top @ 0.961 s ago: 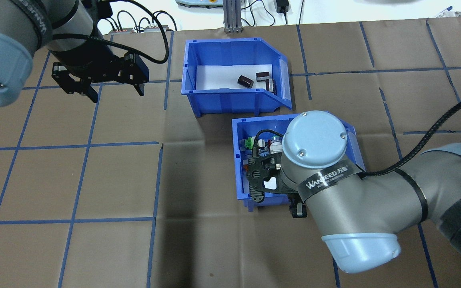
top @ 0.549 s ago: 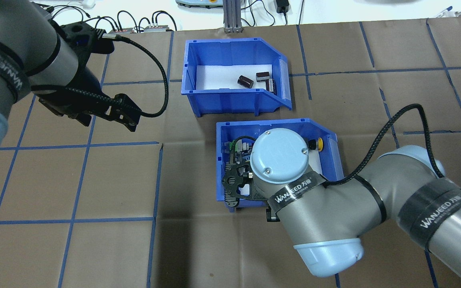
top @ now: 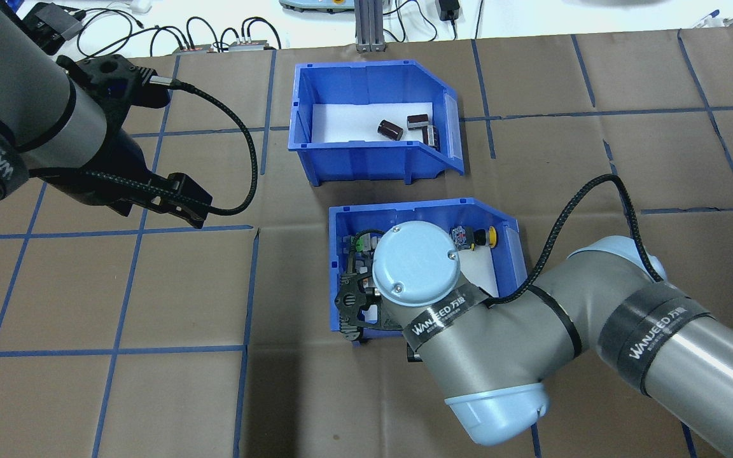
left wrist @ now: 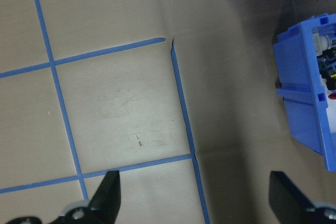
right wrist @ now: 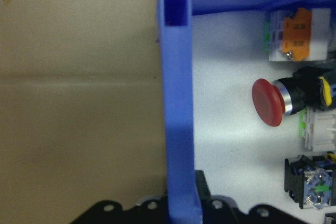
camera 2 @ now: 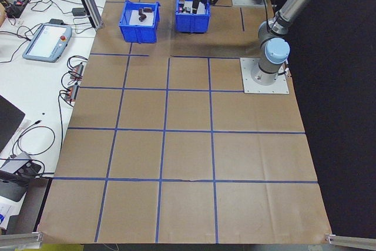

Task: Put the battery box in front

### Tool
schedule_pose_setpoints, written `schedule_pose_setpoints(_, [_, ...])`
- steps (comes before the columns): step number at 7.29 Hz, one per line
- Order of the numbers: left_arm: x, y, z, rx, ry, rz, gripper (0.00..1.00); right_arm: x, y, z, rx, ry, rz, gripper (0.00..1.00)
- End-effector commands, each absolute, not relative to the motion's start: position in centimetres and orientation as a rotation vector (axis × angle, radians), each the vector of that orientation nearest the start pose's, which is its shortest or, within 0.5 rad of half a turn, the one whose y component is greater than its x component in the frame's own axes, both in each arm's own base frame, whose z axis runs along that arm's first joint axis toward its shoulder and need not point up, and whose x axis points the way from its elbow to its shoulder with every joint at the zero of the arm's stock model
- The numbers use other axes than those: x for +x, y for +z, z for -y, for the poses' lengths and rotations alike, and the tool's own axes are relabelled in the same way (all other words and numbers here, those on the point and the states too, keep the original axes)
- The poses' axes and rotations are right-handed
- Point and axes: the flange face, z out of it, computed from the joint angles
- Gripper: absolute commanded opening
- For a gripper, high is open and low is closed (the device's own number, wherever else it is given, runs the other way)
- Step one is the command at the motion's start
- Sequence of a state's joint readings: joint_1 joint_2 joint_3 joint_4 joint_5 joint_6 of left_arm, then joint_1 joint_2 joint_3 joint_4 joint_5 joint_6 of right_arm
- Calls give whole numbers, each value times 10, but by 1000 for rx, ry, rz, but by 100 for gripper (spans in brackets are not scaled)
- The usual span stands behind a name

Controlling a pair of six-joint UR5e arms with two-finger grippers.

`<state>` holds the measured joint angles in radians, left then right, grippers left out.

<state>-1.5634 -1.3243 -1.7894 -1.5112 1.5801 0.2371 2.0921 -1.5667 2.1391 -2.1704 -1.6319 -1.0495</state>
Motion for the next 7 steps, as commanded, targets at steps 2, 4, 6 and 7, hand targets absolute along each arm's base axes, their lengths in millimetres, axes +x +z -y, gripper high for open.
schedule_pose_setpoints(2, [-116, 489, 408, 362, -109, -3098, 99, 332, 288, 314, -2261, -89, -2253, 100])
schedule_pose_setpoints(4, [-115, 486, 411, 360, -99, -3100, 99, 331, 327, 341, -2238, -145, -2299, 100])
schedule_pose_setpoints(6, [-117, 485, 410, 361, -96, -3105, 99, 309, 364, 376, -2116, -26, -2385, 100])
schedule_pose_setpoints(7, [-116, 485, 409, 363, -95, -3100, 99, 283, 378, 401, -1993, -33, -2489, 100])
